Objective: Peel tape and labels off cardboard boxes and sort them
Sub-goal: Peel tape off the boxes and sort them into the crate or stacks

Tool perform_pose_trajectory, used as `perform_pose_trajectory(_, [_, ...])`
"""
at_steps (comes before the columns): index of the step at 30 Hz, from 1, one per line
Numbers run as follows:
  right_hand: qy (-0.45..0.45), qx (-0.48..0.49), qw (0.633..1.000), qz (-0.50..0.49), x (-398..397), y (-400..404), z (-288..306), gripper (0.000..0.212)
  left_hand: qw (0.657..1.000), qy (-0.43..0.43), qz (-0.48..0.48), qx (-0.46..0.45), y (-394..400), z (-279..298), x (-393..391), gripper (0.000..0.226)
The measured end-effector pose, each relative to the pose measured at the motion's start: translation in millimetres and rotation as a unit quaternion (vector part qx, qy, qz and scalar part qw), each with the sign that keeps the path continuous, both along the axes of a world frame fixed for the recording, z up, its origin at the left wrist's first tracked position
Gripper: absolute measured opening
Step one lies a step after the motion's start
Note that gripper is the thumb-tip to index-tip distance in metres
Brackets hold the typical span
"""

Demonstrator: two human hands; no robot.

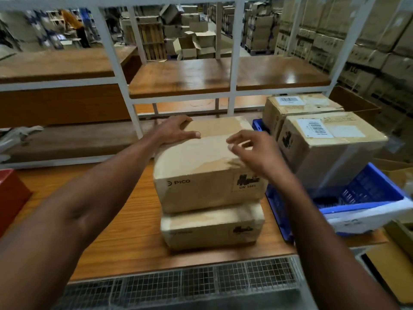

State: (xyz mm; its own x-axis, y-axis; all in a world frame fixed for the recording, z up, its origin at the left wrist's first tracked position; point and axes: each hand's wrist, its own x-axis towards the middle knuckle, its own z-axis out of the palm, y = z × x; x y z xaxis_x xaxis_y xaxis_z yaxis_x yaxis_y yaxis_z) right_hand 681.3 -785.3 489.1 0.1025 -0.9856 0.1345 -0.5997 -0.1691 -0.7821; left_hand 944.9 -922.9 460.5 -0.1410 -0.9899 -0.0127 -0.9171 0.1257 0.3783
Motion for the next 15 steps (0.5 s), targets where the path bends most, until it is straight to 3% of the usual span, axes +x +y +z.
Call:
perform_pose_trajectory(4, [0.192, 0.101, 0.974, 0.065, -28, -59, 5, 0.051, 0.995, -0.058, -0.034, -0.067, 6, 8, -5, 0.084])
perform_pose_trajectory(10, [0.276, 0.131, 0.949, 0.076, -21, -86, 1, 0.047, 0.997, -0.042, 0.002, -0.057, 50, 9, 3, 0.093])
perform_pose_trajectory(13, [0.318, 0.132, 0.932, 0.113, -23, -97, 6, 0.044, 0.999, -0.041, 0.013, -0.025, 66, -5, 11, 0.081])
perform_pose_trajectory(15, [0.334, 0.128, 0.924, 0.133, -25, -104, 11, 0.029, 0.998, -0.060, 0.003, 0.007, 71, -11, 12, 0.068])
